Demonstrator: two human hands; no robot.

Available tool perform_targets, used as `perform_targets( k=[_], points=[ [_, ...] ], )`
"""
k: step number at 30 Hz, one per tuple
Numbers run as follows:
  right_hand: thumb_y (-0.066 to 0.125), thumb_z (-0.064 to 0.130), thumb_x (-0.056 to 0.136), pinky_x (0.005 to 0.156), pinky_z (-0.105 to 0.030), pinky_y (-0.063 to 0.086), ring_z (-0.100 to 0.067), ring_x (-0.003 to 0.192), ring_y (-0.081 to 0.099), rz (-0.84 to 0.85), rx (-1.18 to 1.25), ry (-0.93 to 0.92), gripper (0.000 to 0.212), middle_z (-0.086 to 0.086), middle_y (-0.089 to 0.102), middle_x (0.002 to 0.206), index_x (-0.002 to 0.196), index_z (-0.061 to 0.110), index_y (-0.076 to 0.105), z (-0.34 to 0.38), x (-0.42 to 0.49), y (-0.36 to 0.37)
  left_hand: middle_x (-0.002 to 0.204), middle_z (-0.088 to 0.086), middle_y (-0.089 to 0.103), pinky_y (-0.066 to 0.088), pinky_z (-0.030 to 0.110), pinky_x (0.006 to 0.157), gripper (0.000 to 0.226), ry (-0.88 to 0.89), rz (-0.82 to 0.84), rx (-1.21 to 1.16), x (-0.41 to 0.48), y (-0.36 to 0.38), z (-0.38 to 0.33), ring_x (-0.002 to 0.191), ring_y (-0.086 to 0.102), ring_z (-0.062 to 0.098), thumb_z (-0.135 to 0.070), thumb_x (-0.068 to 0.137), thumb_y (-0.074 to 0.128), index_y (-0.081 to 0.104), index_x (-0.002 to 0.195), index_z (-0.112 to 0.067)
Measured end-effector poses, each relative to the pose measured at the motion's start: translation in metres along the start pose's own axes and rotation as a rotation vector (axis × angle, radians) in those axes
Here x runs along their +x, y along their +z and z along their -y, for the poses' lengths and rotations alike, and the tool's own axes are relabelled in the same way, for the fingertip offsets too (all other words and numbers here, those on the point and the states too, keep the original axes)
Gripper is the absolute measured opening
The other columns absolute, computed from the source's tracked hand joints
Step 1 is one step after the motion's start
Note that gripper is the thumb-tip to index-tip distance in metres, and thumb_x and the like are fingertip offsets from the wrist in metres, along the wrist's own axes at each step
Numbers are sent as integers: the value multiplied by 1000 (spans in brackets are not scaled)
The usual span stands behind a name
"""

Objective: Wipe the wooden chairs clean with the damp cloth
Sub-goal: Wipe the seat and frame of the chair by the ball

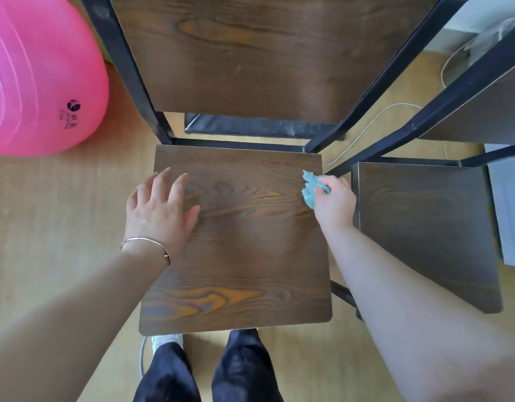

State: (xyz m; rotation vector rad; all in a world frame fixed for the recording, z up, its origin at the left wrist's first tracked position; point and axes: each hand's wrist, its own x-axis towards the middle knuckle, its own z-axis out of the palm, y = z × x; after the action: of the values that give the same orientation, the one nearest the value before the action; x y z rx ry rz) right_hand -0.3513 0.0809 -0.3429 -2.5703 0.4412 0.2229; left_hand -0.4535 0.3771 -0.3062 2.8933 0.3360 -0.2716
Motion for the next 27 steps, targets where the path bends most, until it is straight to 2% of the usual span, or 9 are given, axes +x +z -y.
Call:
perform_targets(
  k=[2, 6, 10, 14, 20, 27],
  points=[
    [57, 12, 93, 75, -31, 52, -23, 95, 60, -45, -13, 15, 19, -2, 58, 110, 108, 15, 68, 5, 4, 12, 146, 12, 38, 35, 54, 100, 59, 7, 11, 3, 6, 4, -7, 130, 32, 35, -42, 88, 58, 41, 139, -18],
    [58, 14, 94, 72, -31, 54, -23, 98, 61, -112, -66, 22, 16, -3, 58, 115, 109, 14, 63, 21, 5, 28, 146, 11, 37, 36, 54, 100, 60, 16, 33, 27, 14, 10, -13, 133, 31, 34, -44, 89, 56, 39, 141, -20],
    [60, 17, 94, 79, -28, 55, -21, 108, 61, -95, -67, -1, 18, -4, 57, 121, 111, 13, 63, 54, 9, 38, 147, 11, 36, 35, 52, 100, 59, -5, 39, 30, 16, 10, -9, 133, 30, 33, -44, 89, 55, 39, 141, -21],
    [62, 15, 93, 87, -27, 52, -20, 114, 58, 20, -71, -177, 23, -4, 57, 124, 116, 12, 64, 99, -3, 59, 146, 11, 38, 37, 52, 99, 58, -24, 21, 39, 13, 4, 1, 130, 34, 34, -45, 89, 54, 40, 140, -20],
    [60, 12, 93, 89, -30, 54, -19, 110, 58, 188, -79, -428, 20, -1, 57, 123, 113, 12, 65, 157, -43, 106, 139, 13, 47, 41, 53, 96, 58, -53, -48, 31, -5, -1, 29, 125, 43, 37, -41, 84, 62, 46, 135, -17],
    [57, 5, 91, 90, -34, 51, -24, 106, 57, 389, -90, -674, 21, -4, 58, 122, 108, 9, 70, 210, -61, 145, 140, 14, 47, 41, 52, 97, 58, -137, -69, 44, -32, -6, 75, 125, 44, 37, -43, 85, 58, 48, 136, -18]
  ],
)
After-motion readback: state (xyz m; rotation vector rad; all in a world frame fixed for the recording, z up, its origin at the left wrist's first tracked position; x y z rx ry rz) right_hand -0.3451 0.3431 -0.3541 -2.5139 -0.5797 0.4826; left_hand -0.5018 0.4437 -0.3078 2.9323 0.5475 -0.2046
